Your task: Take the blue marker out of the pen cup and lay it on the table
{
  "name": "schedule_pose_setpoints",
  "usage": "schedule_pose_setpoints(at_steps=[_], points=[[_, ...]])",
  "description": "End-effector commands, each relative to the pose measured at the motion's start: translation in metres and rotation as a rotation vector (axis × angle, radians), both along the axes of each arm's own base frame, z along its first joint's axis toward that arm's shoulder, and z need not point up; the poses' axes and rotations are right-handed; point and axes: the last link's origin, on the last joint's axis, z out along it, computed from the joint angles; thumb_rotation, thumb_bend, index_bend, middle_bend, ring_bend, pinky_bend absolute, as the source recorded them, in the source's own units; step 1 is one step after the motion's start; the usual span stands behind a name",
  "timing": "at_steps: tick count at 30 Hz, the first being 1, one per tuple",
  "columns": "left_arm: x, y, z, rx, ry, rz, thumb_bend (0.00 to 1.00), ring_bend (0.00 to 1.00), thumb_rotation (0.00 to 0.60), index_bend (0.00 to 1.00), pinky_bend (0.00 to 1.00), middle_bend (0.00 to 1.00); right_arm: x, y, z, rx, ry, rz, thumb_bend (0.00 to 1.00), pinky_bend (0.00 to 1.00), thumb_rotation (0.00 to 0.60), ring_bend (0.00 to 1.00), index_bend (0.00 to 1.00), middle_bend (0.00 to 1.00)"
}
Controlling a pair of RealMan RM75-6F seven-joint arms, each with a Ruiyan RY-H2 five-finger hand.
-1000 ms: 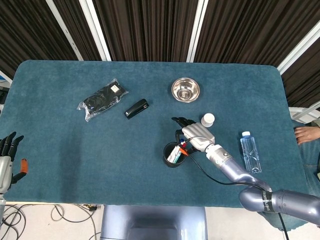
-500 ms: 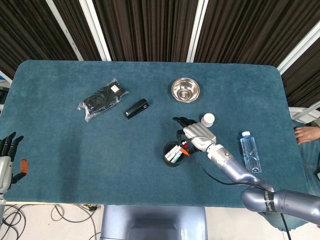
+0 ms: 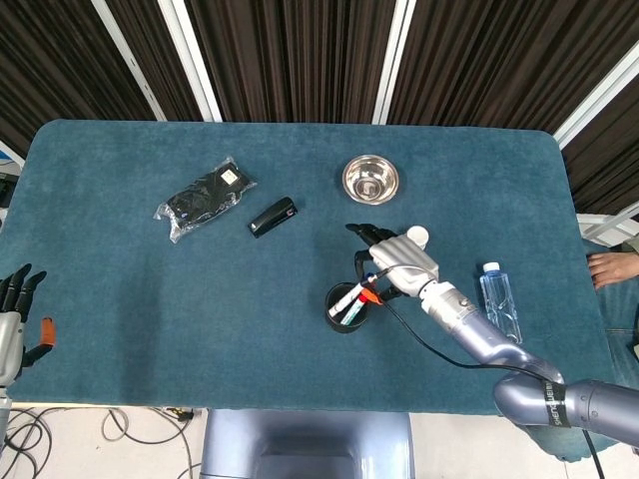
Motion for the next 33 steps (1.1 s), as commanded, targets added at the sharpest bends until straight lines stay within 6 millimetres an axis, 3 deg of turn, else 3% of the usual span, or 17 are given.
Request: schedule_pose_setpoints(at_steps=[1,10,15,26,33], points=[[0.0,0.0,0.0,0.001,-0.002,0.001,0.56,0.0,0.6,0.09,0.0,0.0,0.002,-0.005,0.013,-0.039,-0.021,-0.01,0.41,0.16,0.6,0.0,0.6,0.0],[0.001,0.0,0.001,0.008,-0.009,0.004,0.56,0.0,0.6,0.09,0.0,0.0,-0.006,-0.024,0.044,-0.152,-0.085,-0.121,0.41,0.16,0.6,0.0,0.61,0.0],[0.001,0.001,0.002,0.008,-0.011,0.007,0.56,0.0,0.6,0.09,0.0,0.0,-0.023,-0.039,0.054,-0.178,-0.091,-0.21,0.41,0.16,0.6,0.0,0.62,0.0],[0.0,0.001,0.001,0.007,-0.008,0.014,0.56,0.0,0.6,0.09,0.0,0.0,-0.059,-0.039,0.03,-0.163,-0.014,-0.278,0.41,0.16,0.6,0.0,0.62,0.0],[-0.001,0.001,0.002,0.009,-0.009,0.019,0.56,0.0,0.6,0.09,0.0,0.0,-0.065,-0.03,0.007,-0.128,-0.013,-0.303,0.4,0.16,0.6,0.0,0.62,0.0]])
